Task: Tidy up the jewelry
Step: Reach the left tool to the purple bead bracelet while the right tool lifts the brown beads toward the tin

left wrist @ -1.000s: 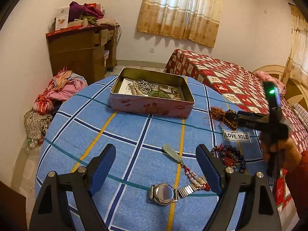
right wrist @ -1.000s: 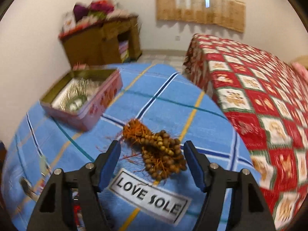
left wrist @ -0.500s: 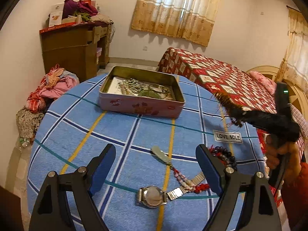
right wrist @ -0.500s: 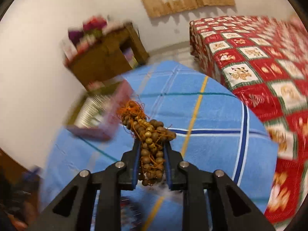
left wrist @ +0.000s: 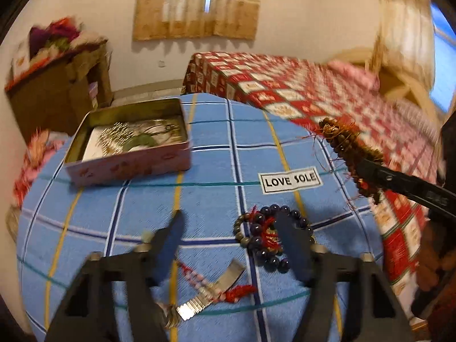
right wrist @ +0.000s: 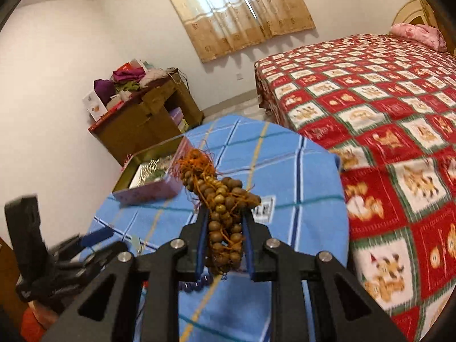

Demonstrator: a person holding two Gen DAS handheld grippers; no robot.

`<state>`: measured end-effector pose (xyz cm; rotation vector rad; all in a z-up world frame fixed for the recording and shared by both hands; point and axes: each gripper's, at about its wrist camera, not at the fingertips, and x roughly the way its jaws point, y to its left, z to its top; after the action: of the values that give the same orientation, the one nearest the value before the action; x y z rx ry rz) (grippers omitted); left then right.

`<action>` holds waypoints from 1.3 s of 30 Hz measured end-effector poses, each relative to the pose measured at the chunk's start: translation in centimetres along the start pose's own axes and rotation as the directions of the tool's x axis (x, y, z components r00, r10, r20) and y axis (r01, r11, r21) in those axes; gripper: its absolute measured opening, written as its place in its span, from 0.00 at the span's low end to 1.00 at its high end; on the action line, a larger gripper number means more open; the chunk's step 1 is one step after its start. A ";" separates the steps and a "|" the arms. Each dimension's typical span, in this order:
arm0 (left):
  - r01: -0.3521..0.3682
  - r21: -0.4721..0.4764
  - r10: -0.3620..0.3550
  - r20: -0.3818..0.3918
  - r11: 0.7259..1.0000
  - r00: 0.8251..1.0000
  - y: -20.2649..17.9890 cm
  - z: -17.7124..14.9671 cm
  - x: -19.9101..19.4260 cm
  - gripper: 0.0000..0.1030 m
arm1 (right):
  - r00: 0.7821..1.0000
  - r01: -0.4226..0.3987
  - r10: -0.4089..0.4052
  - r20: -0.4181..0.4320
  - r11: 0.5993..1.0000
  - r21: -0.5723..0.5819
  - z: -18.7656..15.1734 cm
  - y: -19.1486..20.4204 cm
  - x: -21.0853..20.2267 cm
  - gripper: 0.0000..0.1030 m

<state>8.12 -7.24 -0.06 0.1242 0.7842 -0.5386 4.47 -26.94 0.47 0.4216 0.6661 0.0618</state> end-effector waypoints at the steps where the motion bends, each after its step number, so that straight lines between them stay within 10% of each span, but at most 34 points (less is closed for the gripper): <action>1: 0.010 0.012 -0.010 -0.018 1.000 1.000 -0.4 0.2 0.6 0.55 | 1.000 0.001 -0.001 0.000 1.000 0.006 -0.1 -0.2 -0.1 0.24; 10: 0.032 0.001 -0.032 -0.149 0.999 0.988 -1.9 0.0 4.9 0.54 | 1.000 -0.019 0.018 0.007 0.998 0.063 -0.3 -2.2 -0.7 0.24; 18: 0.005 -0.013 -0.007 -0.204 1.000 0.979 -1.8 -1.1 5.5 0.13 | 0.999 -0.043 0.039 0.036 0.994 0.101 -0.2 -2.8 -1.6 0.24; 27: 0.123 -0.012 -0.122 0.018 0.992 0.992 -2.2 0.9 -1.1 0.13 | 0.996 -0.049 0.041 0.073 0.993 0.105 0.0 -2.3 -2.7 0.24; 34: 0.306 -0.024 -0.295 0.203 0.952 0.934 -1.5 2.5 -5.9 0.11 | 0.996 -0.042 0.034 0.083 0.995 0.093 0.1 -1.4 -3.0 0.24; 39: 0.218 -0.018 -0.208 0.233 0.976 0.950 -0.7 3.3 -6.6 0.11 | 0.996 -0.040 0.033 0.077 0.995 0.087 -0.1 -1.0 -3.0 0.24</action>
<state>6.05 -6.10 6.92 -0.0643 0.5851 -0.7269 1.95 -28.44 1.77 0.5192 0.5879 0.0511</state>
